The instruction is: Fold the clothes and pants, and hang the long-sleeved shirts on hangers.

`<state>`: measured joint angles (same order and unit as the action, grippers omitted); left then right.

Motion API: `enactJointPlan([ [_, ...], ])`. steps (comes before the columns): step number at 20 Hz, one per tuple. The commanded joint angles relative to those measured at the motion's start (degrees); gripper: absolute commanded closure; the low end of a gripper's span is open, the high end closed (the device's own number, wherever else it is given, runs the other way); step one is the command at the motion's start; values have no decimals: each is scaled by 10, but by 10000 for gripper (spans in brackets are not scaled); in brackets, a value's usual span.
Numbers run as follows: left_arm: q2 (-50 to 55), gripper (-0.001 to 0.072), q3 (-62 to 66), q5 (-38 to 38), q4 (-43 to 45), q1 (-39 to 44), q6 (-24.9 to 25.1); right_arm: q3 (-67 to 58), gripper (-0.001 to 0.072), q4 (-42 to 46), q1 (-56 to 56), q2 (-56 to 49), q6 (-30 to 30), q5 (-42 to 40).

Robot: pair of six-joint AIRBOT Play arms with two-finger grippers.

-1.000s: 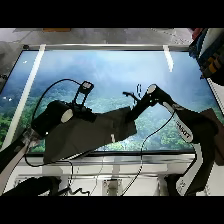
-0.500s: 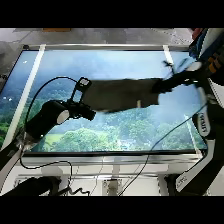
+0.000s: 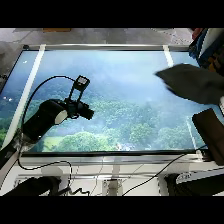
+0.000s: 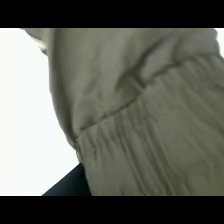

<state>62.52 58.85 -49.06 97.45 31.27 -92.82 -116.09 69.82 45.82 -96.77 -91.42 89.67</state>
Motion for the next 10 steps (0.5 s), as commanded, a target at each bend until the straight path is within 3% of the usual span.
enactJointPlan([
  [1, 0, 601, 0, 1, 1, 0, 0, 9, 687, 149, 87, 51, -148, 1],
  [3, 0, 601, 0, 2, 1, 0, 0, 21, 686, 166, 118, 56, -175, 53],
  [7, 0, 600, 0, 3, 1, 0, 0, 27, 686, 233, 142, 56, -170, 127],
  [10, 0, 601, 0, 5, 1, 0, 0, 26, 686, 233, 141, 57, -170, 156],
])
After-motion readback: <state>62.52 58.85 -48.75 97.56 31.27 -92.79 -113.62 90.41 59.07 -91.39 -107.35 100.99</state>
